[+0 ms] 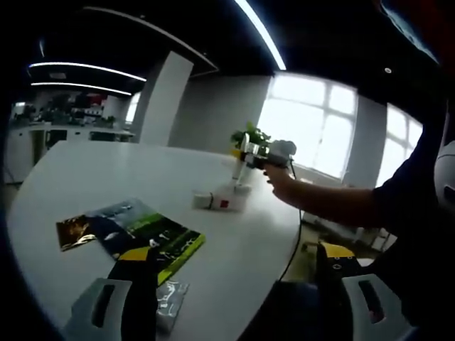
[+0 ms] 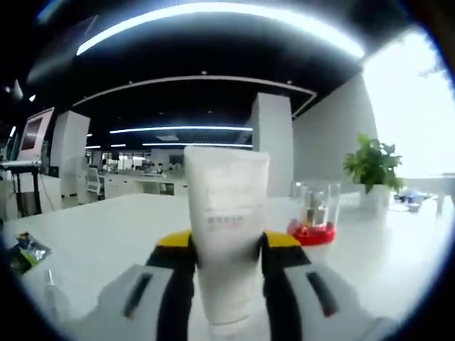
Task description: Arrange the skincare products in the storage area until every visible bottle or jar stands upright without overlapping.
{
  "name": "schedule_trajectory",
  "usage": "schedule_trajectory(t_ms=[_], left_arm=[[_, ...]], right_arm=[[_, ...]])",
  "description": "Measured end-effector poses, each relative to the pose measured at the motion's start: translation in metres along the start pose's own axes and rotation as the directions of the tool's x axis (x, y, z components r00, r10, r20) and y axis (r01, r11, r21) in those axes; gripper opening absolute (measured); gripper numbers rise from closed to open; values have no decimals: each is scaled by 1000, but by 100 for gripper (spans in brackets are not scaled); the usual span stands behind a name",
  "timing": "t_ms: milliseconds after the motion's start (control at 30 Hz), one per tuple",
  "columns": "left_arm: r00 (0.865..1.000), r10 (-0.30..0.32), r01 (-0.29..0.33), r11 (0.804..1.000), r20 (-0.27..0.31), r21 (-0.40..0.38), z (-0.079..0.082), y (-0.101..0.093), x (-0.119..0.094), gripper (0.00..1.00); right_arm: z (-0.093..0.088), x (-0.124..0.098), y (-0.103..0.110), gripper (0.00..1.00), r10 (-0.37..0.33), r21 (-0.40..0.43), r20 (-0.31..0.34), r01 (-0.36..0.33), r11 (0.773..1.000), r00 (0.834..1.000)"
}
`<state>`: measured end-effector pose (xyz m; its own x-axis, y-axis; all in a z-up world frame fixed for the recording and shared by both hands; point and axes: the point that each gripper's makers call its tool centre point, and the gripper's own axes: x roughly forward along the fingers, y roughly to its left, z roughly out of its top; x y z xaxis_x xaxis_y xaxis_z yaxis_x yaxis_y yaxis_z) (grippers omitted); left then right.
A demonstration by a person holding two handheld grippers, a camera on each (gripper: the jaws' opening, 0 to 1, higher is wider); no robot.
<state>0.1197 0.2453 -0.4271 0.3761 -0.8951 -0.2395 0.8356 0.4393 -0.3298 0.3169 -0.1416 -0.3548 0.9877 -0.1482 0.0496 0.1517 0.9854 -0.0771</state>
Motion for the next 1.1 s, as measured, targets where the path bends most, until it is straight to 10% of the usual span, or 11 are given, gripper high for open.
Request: schedule_trajectory(t_ms=[1100], left_arm=[[1000, -5, 5, 1000, -19, 5, -1, -4, 6, 94]], right_arm=[[43, -12, -2, 40, 29, -36, 112, -25, 999, 993]])
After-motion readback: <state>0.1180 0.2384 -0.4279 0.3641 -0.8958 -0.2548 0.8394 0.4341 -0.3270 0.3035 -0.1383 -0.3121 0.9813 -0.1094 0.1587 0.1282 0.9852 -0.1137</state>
